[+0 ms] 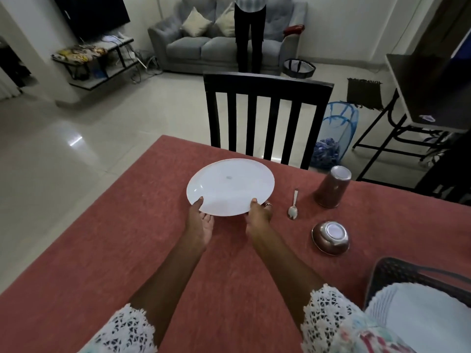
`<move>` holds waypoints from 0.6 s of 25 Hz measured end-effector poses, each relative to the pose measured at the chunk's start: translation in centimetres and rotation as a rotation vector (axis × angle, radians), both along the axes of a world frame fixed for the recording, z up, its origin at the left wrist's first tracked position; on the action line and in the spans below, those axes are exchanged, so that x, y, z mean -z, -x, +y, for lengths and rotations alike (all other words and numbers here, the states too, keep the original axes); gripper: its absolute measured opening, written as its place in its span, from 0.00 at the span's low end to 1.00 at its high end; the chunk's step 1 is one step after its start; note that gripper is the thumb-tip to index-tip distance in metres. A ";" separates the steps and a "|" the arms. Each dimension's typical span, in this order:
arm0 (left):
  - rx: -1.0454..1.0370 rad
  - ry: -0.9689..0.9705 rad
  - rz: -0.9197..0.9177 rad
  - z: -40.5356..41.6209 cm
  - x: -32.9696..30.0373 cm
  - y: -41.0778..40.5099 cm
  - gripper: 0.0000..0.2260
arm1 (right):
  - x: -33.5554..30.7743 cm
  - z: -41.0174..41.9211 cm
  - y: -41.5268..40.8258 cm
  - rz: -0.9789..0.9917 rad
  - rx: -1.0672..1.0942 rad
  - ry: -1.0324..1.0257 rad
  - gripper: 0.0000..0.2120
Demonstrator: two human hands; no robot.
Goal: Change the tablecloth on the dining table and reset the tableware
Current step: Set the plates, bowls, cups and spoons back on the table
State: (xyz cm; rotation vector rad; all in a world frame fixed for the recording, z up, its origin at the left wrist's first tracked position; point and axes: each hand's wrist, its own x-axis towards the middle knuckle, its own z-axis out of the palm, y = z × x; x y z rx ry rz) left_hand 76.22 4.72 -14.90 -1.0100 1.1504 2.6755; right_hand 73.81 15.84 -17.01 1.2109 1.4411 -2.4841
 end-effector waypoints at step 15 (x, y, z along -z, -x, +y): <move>0.378 0.564 -0.011 8.5 1.9 -3.5 0.11 | -3.5 12.6 -11.0 0.238 -0.073 -0.920 0.08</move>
